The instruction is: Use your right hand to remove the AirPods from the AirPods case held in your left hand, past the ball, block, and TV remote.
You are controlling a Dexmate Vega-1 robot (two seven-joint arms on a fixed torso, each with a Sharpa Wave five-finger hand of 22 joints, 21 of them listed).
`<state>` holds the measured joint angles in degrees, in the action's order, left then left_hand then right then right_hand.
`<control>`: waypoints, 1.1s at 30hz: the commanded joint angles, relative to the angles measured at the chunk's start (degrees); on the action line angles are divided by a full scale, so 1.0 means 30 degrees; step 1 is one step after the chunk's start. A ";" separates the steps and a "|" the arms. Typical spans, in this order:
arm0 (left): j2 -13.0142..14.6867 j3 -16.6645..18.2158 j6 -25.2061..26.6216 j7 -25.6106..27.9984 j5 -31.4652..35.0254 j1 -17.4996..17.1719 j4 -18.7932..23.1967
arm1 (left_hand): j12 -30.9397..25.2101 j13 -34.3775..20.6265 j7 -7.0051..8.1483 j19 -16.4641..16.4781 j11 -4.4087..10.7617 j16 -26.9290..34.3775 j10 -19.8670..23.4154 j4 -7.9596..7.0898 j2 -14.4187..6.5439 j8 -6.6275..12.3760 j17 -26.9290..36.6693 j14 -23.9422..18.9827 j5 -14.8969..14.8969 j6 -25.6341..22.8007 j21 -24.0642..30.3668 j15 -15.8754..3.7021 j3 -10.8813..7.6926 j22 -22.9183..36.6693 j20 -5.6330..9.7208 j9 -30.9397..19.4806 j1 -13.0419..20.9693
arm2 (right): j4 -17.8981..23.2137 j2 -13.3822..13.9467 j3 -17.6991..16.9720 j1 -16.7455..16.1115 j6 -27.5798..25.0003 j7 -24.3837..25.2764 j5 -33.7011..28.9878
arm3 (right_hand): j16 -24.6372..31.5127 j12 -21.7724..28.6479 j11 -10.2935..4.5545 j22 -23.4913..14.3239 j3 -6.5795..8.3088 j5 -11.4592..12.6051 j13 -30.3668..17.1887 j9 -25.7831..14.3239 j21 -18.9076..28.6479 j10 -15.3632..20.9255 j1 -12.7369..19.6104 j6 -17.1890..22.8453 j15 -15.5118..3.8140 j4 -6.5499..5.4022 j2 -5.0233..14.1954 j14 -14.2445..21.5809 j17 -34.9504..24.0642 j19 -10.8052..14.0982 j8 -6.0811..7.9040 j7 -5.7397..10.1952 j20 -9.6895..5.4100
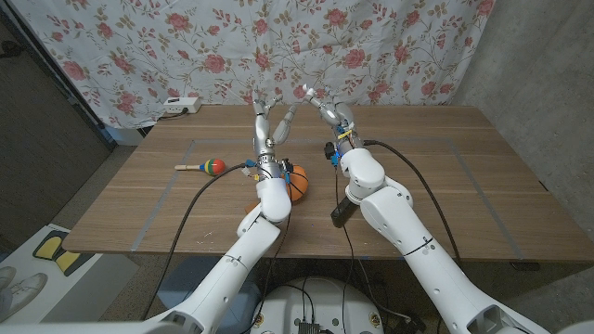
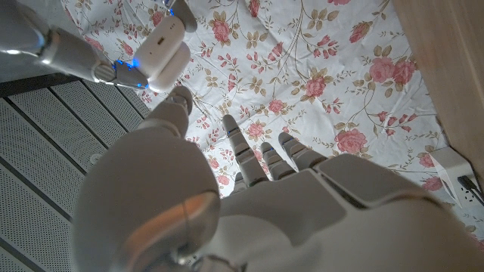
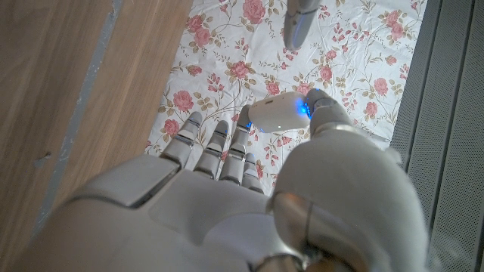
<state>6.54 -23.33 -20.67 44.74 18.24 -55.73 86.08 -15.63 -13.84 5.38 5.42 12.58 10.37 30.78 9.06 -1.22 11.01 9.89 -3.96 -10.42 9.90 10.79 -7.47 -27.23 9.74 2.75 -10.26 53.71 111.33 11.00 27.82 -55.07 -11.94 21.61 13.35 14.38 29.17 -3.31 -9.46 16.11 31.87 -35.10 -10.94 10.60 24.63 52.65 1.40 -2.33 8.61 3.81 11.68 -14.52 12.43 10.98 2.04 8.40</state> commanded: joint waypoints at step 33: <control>-0.0058 -0.1067 0.0297 0.0054 0.0345 0.0783 -0.1035 | -0.0520 -0.0428 -0.0080 0.0117 0.0021 0.0250 0.1912 0.0160 -0.0523 0.0363 0.0051 -0.0480 0.0065 0.1537 0.0079 -0.0112 0.0283 0.0033 -0.0254 -0.0088 0.1540 | -0.0384 -0.0440 -0.0188 0.0116 -0.0180 -0.0561 0.0802 | -0.0028 0.0199 -0.2206 -0.0044 -0.0218 0.0018 -0.0004 -0.0073 -0.0003 0.1996 0.0182 -0.0010 -0.1773 -0.0056 0.0376 -0.0080 -0.0187 -0.0162 0.0039 0.0051 0.0006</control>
<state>5.95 -25.79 -21.42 45.38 18.76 -53.48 82.44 -16.97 -14.91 5.32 5.42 12.59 10.65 36.15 9.63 -2.71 11.91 9.89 -5.03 -10.41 9.83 10.81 -7.88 -26.52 9.73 2.13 -10.26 57.63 110.45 9.80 27.40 -54.74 -12.69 20.29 15.36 14.38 29.27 -3.60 -9.46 15.86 31.42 -34.88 -11.07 10.60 24.32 53.15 1.41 -2.33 8.37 4.21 11.68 -14.78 12.32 10.99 2.04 8.50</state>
